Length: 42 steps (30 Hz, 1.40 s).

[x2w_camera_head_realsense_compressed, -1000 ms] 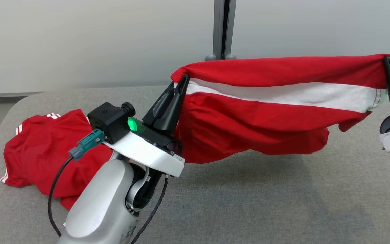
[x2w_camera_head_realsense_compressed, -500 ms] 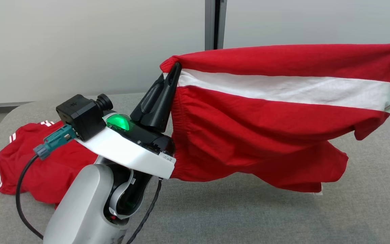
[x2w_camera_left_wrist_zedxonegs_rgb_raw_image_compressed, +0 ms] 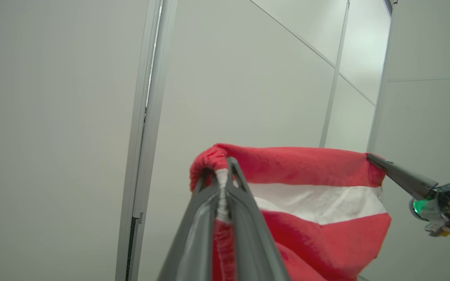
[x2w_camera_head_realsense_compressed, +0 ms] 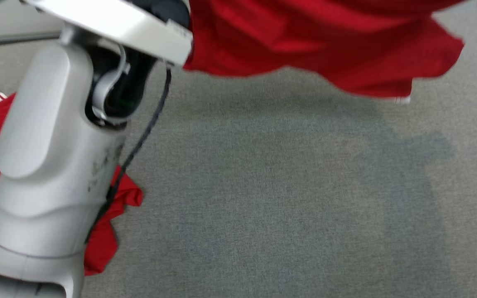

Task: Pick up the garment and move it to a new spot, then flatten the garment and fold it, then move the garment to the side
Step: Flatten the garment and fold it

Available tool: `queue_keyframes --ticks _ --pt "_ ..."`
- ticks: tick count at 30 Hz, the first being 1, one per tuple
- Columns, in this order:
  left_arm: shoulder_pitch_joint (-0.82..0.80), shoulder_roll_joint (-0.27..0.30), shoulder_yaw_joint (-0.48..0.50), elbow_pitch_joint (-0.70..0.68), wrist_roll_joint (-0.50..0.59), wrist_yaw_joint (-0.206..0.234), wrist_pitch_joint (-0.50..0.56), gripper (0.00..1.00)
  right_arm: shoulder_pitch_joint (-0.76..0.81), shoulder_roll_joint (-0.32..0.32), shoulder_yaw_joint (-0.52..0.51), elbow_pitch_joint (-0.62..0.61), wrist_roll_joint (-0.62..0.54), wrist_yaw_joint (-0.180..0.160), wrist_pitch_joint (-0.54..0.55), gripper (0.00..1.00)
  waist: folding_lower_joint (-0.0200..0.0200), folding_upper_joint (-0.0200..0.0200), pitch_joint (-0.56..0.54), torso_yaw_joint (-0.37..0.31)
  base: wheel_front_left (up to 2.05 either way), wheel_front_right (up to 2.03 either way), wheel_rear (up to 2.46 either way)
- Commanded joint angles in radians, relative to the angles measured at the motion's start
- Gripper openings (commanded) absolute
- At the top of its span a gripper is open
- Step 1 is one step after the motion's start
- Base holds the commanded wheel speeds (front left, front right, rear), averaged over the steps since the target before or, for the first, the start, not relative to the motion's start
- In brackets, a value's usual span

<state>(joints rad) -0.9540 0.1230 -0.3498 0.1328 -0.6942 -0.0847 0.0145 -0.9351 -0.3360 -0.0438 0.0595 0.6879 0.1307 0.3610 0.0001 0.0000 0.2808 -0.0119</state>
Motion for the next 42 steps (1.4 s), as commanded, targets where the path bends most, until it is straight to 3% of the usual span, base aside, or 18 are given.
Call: queue_keyframes --ticks 1,8,20,30,42 --pt "-0.063 0.005 0.008 0.047 0.018 -0.009 -0.026 0.00 -0.058 0.002 0.011 0.047 -0.014 0.000 -0.040 0.00 -0.0001 0.0000 0.168 -0.033 0.00 0.00 0.00" --pt "-0.274 -0.011 -0.013 0.259 0.048 -0.039 -0.166 0.00 -0.259 0.017 0.124 0.253 -0.025 0.000 -0.249 0.00 -0.0001 0.0000 0.272 -0.031 0.00 0.00 0.00" --pt "-0.132 0.009 -0.206 0.518 0.052 -0.046 -0.275 0.00 -0.099 0.025 0.345 0.554 0.103 0.000 -0.418 0.00 -0.0001 0.0000 0.269 -0.021 0.00 0.00 0.00" --pt "0.068 0.029 -0.252 0.514 0.069 -0.046 -0.280 0.00 0.031 -0.045 0.488 0.659 0.231 0.000 -0.368 0.00 -0.0001 0.0000 0.158 -0.001 0.00 0.00 0.00" --pt "0.261 0.042 -0.356 0.506 0.127 -0.046 -0.281 0.00 0.161 -0.148 0.629 0.674 0.347 0.000 -0.267 0.00 -0.0001 0.0000 0.022 0.018 0.00 0.00 0.00"
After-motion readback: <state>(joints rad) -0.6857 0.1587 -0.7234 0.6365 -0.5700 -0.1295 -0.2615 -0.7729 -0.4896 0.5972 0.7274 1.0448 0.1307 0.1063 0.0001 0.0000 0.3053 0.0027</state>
